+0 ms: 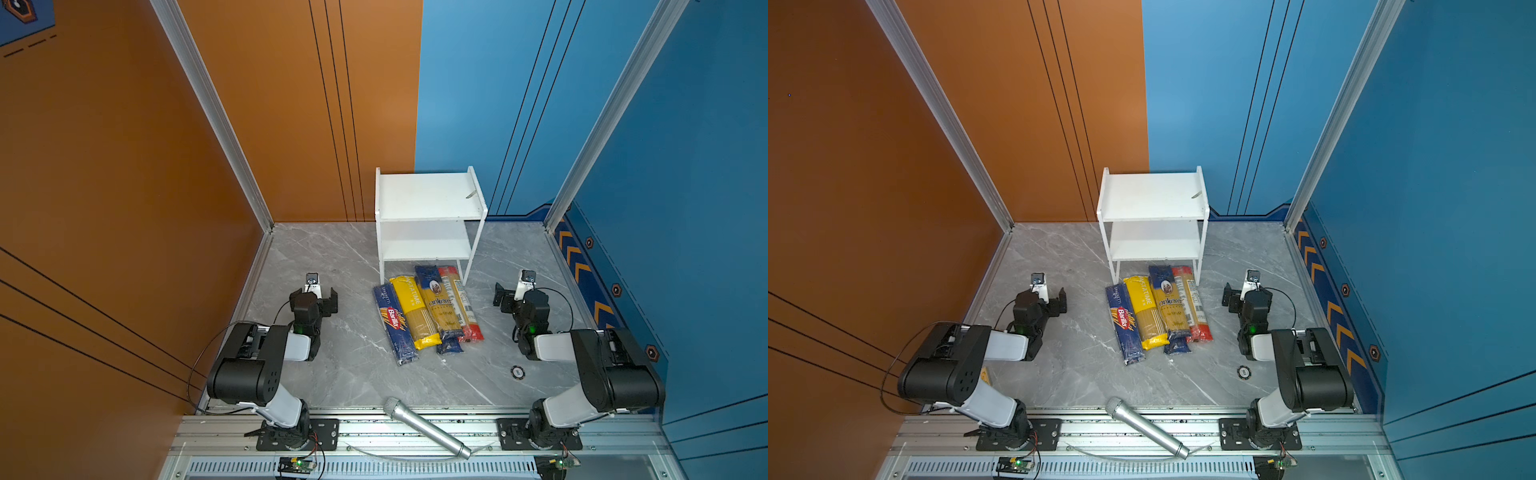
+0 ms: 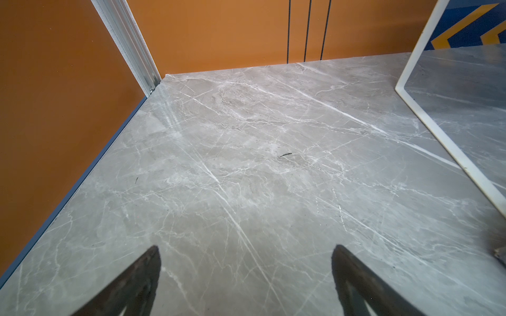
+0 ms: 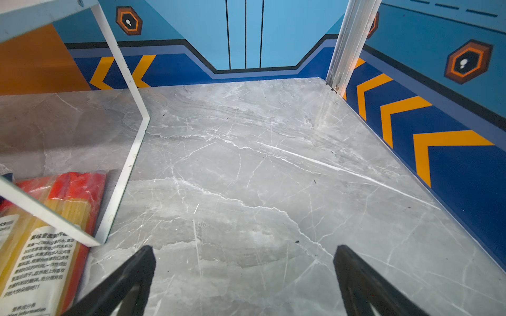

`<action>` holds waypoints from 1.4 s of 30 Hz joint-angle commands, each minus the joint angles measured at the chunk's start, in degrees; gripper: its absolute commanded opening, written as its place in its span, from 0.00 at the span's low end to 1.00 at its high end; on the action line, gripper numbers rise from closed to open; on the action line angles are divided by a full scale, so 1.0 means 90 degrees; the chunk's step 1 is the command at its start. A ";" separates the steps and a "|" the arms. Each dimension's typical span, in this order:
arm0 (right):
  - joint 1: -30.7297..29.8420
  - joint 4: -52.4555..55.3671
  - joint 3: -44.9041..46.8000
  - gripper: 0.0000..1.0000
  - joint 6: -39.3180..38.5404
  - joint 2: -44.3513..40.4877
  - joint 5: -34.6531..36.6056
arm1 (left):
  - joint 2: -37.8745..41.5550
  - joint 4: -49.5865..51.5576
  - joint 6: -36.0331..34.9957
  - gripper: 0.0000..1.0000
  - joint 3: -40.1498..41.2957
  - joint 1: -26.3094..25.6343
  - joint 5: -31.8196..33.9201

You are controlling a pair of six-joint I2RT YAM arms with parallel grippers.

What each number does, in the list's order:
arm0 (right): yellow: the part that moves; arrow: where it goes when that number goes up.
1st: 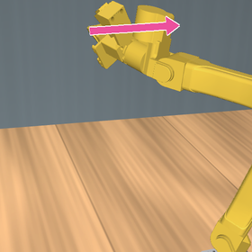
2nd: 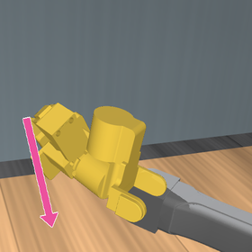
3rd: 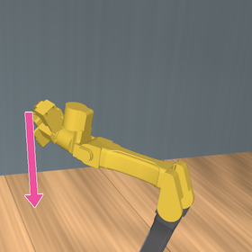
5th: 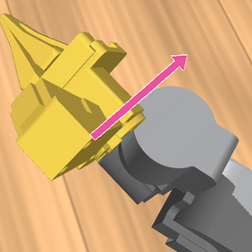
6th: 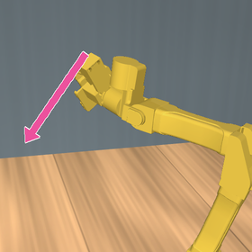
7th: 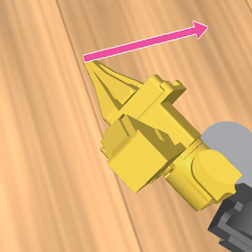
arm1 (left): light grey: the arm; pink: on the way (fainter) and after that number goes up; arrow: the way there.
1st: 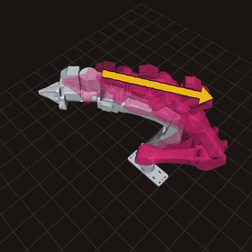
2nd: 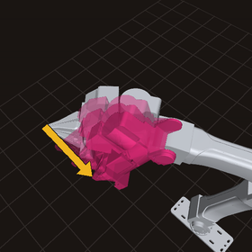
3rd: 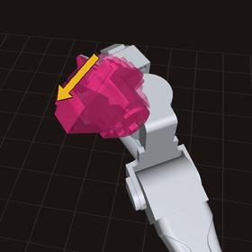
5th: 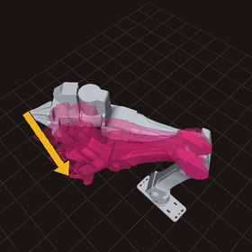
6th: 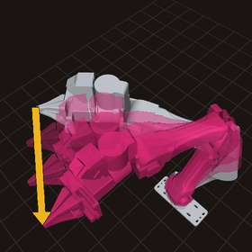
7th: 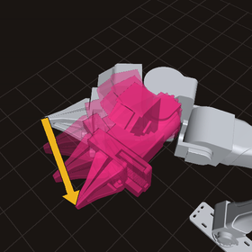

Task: Arrange pasta packages on shelves
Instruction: Pick up the pasta bag.

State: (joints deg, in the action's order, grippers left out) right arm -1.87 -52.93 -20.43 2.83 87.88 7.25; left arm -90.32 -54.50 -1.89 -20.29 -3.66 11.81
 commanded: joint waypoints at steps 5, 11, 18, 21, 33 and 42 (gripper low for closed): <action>0.0022 0.0128 -0.0123 1.00 0.0037 0.0081 -0.0092 | 0.0061 0.0030 0.0054 0.98 -0.0120 0.0056 -0.0032; 0.0023 0.0128 -0.0123 1.00 0.0037 0.0080 -0.0092 | 0.0062 0.0028 0.0057 0.98 -0.0122 0.0056 -0.0038; 0.0020 0.0096 -0.0109 1.00 0.0037 0.0080 -0.0090 | 0.0065 0.0030 0.0026 0.98 -0.0099 0.0036 -0.0072; -0.0002 -0.0027 -0.0041 1.00 0.0008 0.0080 -0.0150 | 0.0080 0.0020 0.0001 0.98 -0.0090 0.0036 -0.0175; 0.0064 0.1272 -0.0266 0.99 -0.0043 -0.1038 -0.0539 | 0.1008 -0.0049 -0.0278 0.98 0.0365 -0.0088 -0.0503; -0.0103 0.4697 -0.1548 0.99 0.0008 -0.2267 -0.1731 | 0.2425 0.1471 -0.0279 0.98 0.0171 -0.0423 -0.0629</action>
State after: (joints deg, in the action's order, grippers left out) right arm -1.78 -25.69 -31.27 2.79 69.71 -2.42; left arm -71.94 -47.55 -4.91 -17.78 -6.87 8.19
